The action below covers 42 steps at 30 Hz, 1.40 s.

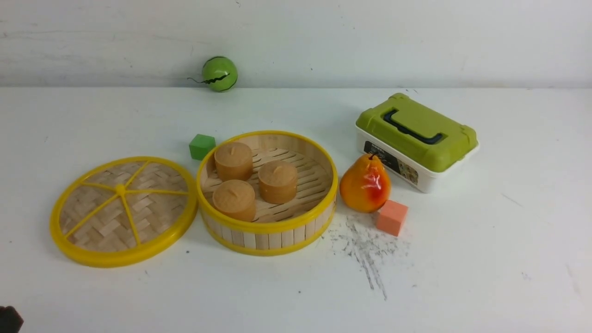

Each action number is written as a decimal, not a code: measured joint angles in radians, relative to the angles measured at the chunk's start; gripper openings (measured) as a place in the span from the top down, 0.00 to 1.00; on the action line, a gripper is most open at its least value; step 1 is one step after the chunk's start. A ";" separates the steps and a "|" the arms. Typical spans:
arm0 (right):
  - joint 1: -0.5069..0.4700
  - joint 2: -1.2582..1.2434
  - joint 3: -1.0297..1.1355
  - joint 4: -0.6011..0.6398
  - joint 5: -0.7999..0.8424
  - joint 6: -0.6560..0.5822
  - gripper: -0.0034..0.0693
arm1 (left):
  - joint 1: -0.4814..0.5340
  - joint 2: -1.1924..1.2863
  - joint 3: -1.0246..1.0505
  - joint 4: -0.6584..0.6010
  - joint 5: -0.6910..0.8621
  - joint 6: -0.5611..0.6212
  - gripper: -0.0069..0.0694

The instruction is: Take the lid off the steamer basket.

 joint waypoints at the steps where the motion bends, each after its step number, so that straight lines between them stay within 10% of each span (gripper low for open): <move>1: 0.000 0.000 0.000 0.000 0.000 0.000 0.62 | 0.009 0.000 0.014 0.065 0.005 -0.066 0.93; 6: 0.000 0.000 0.000 0.000 0.000 0.000 0.62 | 0.019 0.000 0.053 0.258 0.064 -0.272 0.93; 42: 0.000 0.000 0.000 0.000 0.000 0.000 0.62 | 0.020 0.000 0.056 0.183 0.199 -0.122 0.92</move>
